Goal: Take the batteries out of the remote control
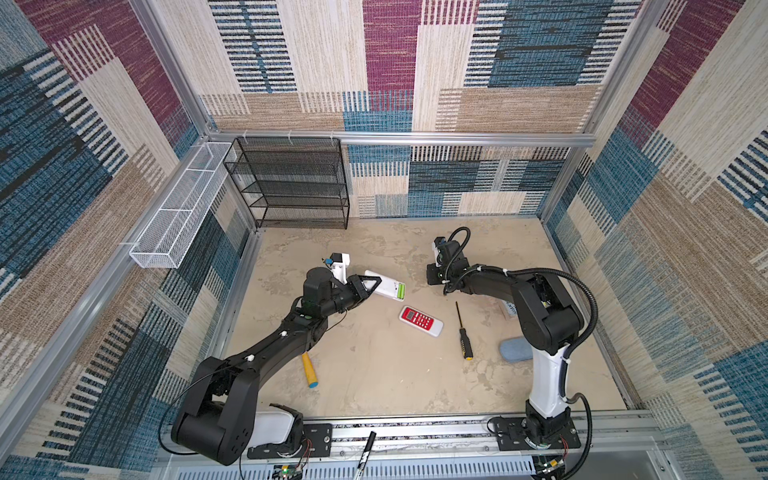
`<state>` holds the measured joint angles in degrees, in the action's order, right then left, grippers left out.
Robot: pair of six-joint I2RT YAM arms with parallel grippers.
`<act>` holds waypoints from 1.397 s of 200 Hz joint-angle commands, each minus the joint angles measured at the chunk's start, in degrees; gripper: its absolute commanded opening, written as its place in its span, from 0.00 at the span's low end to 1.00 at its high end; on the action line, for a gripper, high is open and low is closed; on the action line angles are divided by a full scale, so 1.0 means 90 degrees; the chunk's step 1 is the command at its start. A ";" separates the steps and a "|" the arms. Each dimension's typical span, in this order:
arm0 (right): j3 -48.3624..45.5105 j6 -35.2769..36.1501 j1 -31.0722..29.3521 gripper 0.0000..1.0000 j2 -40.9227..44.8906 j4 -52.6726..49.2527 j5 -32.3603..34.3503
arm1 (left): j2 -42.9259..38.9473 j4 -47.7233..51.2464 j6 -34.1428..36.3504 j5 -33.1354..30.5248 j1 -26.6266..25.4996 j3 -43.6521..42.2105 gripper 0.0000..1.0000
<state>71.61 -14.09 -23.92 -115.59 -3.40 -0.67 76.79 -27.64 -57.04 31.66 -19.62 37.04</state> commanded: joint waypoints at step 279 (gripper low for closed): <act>-0.1268 0.4065 -0.1825 0.95 0.2543 0.0982 -0.2502 | -0.0904 0.1366 0.1444 0.0652 0.0002 -0.0087 0.00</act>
<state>58.52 21.10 -39.46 -91.44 3.68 -27.75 69.56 -14.26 -45.50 36.03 -19.62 36.23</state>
